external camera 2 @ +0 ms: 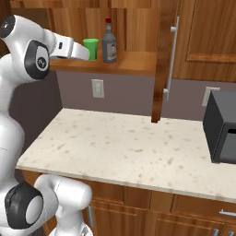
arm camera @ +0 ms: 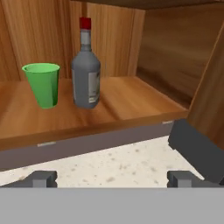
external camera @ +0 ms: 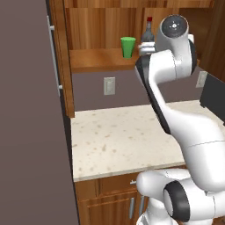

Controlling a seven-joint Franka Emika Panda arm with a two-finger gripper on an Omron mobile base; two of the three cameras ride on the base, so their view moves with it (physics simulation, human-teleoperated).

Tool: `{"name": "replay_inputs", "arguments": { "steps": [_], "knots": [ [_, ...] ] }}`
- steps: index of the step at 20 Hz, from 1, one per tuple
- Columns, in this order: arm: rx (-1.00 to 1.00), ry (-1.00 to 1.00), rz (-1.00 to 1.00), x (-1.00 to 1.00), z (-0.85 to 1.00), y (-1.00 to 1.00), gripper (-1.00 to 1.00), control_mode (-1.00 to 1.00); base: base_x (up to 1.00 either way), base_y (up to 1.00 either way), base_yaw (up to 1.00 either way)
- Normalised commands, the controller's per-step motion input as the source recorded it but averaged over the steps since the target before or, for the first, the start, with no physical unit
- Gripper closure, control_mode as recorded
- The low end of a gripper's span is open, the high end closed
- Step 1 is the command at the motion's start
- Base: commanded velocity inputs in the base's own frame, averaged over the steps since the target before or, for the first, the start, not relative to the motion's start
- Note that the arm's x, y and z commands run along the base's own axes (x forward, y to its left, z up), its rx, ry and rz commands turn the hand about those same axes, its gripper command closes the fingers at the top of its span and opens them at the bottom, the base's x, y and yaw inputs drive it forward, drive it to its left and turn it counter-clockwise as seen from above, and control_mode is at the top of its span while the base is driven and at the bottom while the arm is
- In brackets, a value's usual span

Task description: Open the cabinet directly in front. Then move the liquor and the cup to the dining counter with the jar on it.

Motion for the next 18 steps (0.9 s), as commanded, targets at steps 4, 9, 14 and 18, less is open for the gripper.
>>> {"name": "replay_inputs", "arguments": {
  "steps": [4, 9, 14, 18],
  "knots": [
    [0.00, 0.10, 0.00, 0.07, 0.32, -0.61, -1.00, -1.00, 0.00, 0.00, 0.00],
    [0.01, 0.06, 0.00, 0.11, 0.20, -0.34, -1.00, -1.00, 0.00, 0.00, 0.00],
    [0.00, -0.17, 0.00, 0.02, 0.00, 0.01, -1.00, -1.00, 0.00, 0.00, 0.00],
    [0.00, -0.36, 0.05, 0.00, 0.00, 0.11, -1.00, -1.00, 0.00, 0.00, 0.00]
  ]
}}
